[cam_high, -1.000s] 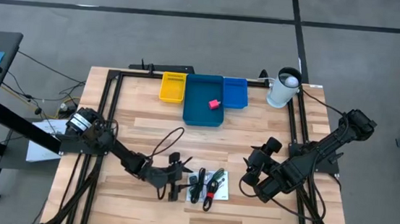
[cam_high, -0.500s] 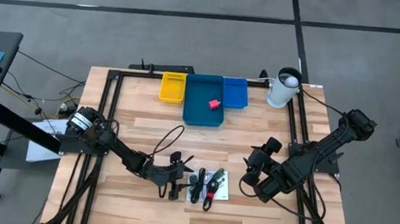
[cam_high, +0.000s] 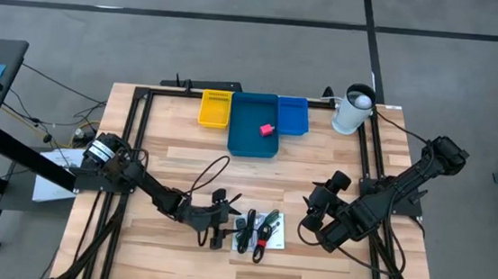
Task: Pick and place items into bin
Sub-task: Put the black charger adapter into the dark blue bin
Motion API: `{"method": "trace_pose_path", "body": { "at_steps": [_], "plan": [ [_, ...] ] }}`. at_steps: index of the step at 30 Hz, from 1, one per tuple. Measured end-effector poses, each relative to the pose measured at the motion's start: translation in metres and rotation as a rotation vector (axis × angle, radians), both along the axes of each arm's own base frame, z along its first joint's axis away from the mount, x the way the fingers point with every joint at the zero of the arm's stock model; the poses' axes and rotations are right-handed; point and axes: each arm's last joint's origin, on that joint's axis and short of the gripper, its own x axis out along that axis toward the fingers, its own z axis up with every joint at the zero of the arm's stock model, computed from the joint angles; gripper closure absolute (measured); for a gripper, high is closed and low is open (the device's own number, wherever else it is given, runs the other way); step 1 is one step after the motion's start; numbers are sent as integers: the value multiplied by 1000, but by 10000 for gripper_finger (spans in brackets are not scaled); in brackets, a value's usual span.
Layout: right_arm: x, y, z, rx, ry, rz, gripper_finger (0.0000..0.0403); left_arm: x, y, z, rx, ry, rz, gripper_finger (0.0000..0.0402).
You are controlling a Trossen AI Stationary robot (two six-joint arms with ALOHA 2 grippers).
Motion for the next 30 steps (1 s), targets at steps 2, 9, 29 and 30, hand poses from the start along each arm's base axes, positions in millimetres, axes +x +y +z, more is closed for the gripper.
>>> {"method": "trace_pose_path", "body": {
  "at_steps": [2, 9, 29, 30],
  "plan": [
    [0, 0, 0, 2, -2, 0, 159, 1, 1, 0, -6, 3, -7, 157],
    [0, 0, 0, 2, -2, 0, 159, 2, 3, 0, -13, 6, -15, 157],
    [0, 0, 0, 1, -2, 0, 159, 2, 4, 0, -14, 5, -11, 232],
    [0, 0, 0, 2, -2, 1, 159, 2, 4, 0, -14, 6, -11, 237]
  ]
}}
